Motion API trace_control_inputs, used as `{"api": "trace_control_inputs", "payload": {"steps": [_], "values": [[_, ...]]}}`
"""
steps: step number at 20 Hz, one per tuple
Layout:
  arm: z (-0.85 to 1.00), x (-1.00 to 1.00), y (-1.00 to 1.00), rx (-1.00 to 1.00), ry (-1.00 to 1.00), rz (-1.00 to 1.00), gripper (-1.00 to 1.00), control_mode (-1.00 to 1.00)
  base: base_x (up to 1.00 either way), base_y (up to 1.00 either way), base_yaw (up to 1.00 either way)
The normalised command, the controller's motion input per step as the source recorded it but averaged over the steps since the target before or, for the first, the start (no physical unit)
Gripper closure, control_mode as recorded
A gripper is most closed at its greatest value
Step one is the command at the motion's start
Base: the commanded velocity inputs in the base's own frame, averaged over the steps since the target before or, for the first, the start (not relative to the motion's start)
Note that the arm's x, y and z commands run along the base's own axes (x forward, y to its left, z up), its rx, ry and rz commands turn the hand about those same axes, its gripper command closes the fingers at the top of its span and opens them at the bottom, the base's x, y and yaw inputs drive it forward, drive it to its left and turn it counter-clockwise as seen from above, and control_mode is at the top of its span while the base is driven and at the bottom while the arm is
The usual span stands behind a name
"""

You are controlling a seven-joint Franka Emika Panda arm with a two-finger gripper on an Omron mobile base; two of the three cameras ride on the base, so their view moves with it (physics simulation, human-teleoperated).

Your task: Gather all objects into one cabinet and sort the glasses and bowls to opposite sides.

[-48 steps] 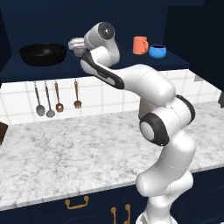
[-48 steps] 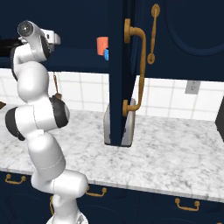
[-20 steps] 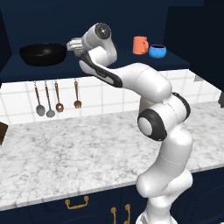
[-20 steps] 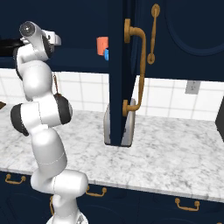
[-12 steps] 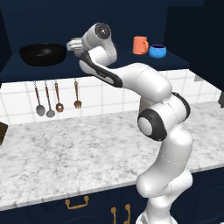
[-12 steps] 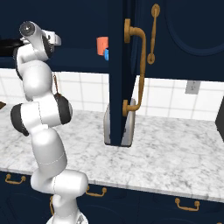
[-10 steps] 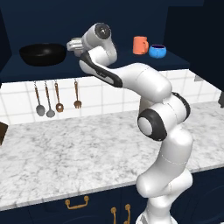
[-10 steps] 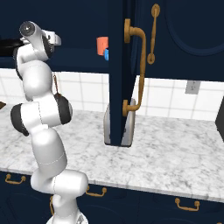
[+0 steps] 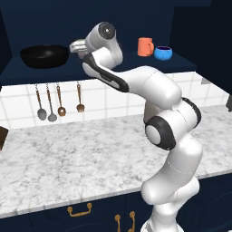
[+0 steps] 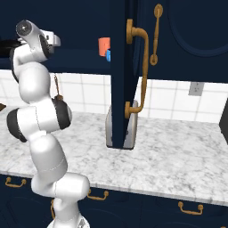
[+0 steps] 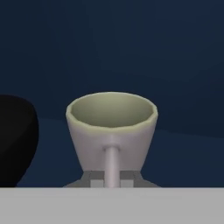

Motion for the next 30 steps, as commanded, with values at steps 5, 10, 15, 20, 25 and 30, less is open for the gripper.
{"api": "trace_control_inputs", "payload": {"steps": [5, 10, 15, 20, 25, 30], "values": [[0.00, -0.57, -0.19, 0.00, 0.00, -0.06, 1.00, -1.00, 0.00, 0.00, 0.00], [0.01, -0.70, -0.38, 0.00, 0.00, -0.14, 1.00, -1.00, 0.00, 0.00, 0.00], [0.00, -0.57, -0.59, 0.00, 0.02, -0.22, 1.00, -1.00, 0.00, 0.00, 0.00], [0.00, -0.48, -0.70, 0.01, 0.03, -0.22, 1.00, -1.00, 0.00, 0.00, 0.00], [0.02, -0.15, -0.55, 0.00, 0.06, -0.20, 1.00, -1.00, 0.00, 0.00, 0.00], [0.00, 0.01, -0.49, 0.00, 0.01, -0.11, 1.00, -1.00, 0.00, 0.00, 0.00]]}}
